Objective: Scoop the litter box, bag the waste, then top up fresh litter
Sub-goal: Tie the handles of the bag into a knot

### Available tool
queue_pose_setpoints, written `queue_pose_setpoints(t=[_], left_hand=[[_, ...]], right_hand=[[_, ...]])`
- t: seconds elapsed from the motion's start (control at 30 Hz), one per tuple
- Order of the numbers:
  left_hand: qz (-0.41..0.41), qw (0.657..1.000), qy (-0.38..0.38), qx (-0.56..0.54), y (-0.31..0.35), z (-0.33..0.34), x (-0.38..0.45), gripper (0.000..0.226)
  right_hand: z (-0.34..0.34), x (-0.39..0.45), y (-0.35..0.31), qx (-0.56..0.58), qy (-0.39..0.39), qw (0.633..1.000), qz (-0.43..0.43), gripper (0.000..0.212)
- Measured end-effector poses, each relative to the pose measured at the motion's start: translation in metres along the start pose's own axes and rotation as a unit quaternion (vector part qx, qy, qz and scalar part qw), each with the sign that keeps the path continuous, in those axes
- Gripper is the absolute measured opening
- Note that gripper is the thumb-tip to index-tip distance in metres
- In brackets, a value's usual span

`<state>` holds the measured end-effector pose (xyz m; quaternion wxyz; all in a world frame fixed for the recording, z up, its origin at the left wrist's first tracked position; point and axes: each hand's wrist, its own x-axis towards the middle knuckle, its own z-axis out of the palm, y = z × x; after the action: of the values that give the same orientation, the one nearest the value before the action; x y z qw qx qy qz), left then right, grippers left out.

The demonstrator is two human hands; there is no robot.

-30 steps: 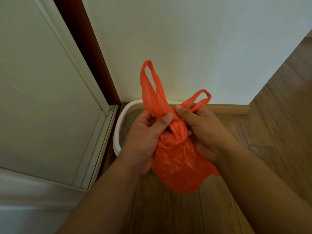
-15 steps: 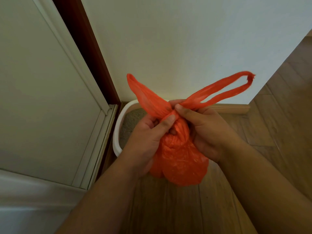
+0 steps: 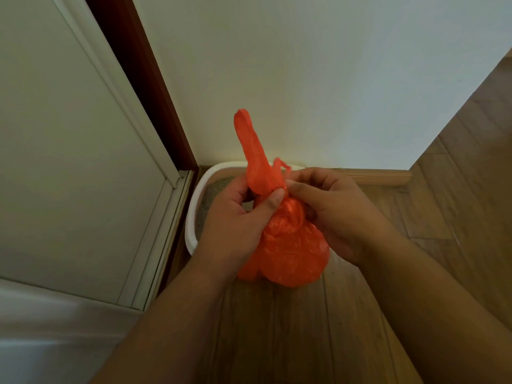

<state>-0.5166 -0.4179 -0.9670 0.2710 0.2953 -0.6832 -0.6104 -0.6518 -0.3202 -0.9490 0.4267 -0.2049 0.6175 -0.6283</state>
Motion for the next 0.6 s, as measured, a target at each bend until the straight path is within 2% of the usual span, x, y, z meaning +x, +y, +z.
queue_pose_setpoints(t=[0.1,0.17,0.33,0.53,0.6], left_hand=[[-0.008,0.999,0.039,0.009,-0.003,-0.004,0.003,0.028],[-0.02,0.998,0.056,0.005,-0.003,-0.004,0.004,0.023],[-0.02,0.997,0.071,0.039,-0.005,-0.004,0.004,0.02],[-0.026,0.997,0.064,0.029,-0.007,-0.005,0.005,0.02],[-0.026,0.997,0.061,0.026,-0.008,-0.006,0.006,0.016]], right_hand=[[-0.001,-0.005,-0.005,-0.109,-0.06,0.992,-0.034,0.02],[-0.002,-0.006,-0.006,-0.148,-0.073,0.986,-0.036,0.026],[0.001,-0.004,-0.002,-0.191,-0.056,0.978,-0.062,0.032],[0.006,-0.002,0.005,-0.297,-0.013,0.944,-0.143,0.022],[0.007,-0.002,0.008,-0.319,0.012,0.931,-0.178,0.025]])
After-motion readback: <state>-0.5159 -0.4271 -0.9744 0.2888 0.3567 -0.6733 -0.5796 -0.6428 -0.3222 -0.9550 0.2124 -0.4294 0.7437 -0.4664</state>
